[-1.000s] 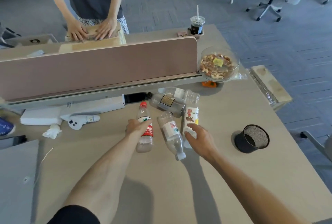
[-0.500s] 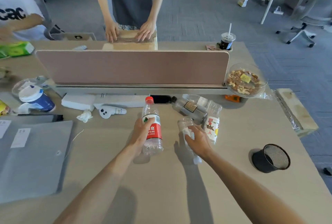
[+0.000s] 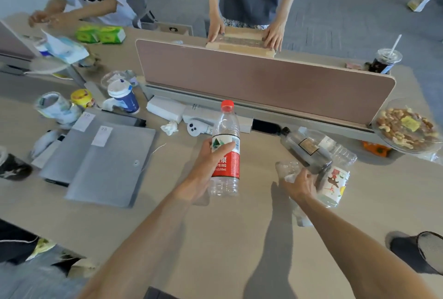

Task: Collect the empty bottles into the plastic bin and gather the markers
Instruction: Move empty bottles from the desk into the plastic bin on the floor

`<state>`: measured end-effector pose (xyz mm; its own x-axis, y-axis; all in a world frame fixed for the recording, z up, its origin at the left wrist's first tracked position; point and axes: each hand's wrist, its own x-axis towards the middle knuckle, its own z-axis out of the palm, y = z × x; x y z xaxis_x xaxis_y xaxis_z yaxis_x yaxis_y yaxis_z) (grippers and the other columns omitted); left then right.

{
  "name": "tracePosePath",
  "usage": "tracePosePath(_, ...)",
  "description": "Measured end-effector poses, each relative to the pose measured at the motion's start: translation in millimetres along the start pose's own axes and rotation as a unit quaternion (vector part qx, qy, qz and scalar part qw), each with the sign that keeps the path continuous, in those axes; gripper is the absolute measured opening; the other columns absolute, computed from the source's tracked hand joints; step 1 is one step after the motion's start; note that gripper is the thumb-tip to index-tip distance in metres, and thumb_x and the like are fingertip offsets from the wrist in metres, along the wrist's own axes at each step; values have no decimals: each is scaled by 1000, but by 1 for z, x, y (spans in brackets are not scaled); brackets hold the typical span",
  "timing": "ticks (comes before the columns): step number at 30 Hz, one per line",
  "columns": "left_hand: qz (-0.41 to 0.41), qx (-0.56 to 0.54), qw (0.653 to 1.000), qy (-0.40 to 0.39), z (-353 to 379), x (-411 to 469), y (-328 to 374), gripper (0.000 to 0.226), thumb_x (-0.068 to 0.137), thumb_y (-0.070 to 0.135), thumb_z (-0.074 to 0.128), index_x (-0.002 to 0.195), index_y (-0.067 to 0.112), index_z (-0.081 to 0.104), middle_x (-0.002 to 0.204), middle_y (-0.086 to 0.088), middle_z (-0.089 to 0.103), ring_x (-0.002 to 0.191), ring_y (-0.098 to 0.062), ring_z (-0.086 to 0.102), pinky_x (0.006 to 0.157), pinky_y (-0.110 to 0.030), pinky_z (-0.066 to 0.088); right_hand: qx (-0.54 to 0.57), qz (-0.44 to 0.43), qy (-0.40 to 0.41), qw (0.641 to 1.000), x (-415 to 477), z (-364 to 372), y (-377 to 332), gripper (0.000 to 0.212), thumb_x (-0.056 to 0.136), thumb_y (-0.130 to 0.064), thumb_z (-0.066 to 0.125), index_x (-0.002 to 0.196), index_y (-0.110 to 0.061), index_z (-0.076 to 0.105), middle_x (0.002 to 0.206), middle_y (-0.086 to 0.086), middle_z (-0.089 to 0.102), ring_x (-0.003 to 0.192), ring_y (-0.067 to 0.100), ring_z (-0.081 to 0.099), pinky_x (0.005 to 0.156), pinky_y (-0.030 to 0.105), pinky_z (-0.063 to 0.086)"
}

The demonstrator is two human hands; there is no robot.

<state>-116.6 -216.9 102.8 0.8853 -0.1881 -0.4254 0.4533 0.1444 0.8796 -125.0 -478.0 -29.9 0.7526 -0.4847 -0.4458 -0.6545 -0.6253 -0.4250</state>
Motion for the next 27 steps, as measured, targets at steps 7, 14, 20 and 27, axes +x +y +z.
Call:
tracePosePath(7, 45, 12, 999, 6, -35, -8, 3, 46, 87, 39, 69, 127, 23, 53, 104, -13, 68, 83, -23, 70, 68, -36, 56, 93, -34, -33, 995, -20, 13, -30, 70, 82, -50, 66, 135, -13, 39, 109, 10, 58, 93, 29, 57, 75, 35, 47)
tracePosePath(14, 24, -7, 999, -45, -14, 7, -1, 51, 88, 44, 64, 128, 14, 52, 93, -11, 67, 73, -22, 69, 63, -34, 56, 412, -83, -86, 903, -67, -31, -80, 46, 81, -37, 73, 118, -17, 55, 103, 6, 64, 88, 16, 64, 72, 37, 60)
tracePosePath(20, -4, 33, 985, -169, 32, 18, -14, 71, 72, 53, 70, 124, 8, 54, 94, -17, 66, 75, -28, 66, 64, -36, 57, 529, -59, 28, 846, -120, -69, -34, 58, 70, -44, 74, 119, -17, 59, 112, 9, 62, 98, 21, 62, 71, 38, 60)
tracePosePath(27, -62, 109, 931, -343, 136, -27, -67, 46, 90, 42, 63, 122, 10, 55, 92, -16, 66, 73, -28, 66, 64, -36, 57, 590, 22, 172, 789, -213, -97, 87, 52, 73, -40, 72, 118, -15, 63, 101, 6, 62, 91, 20, 62, 65, 35, 57)
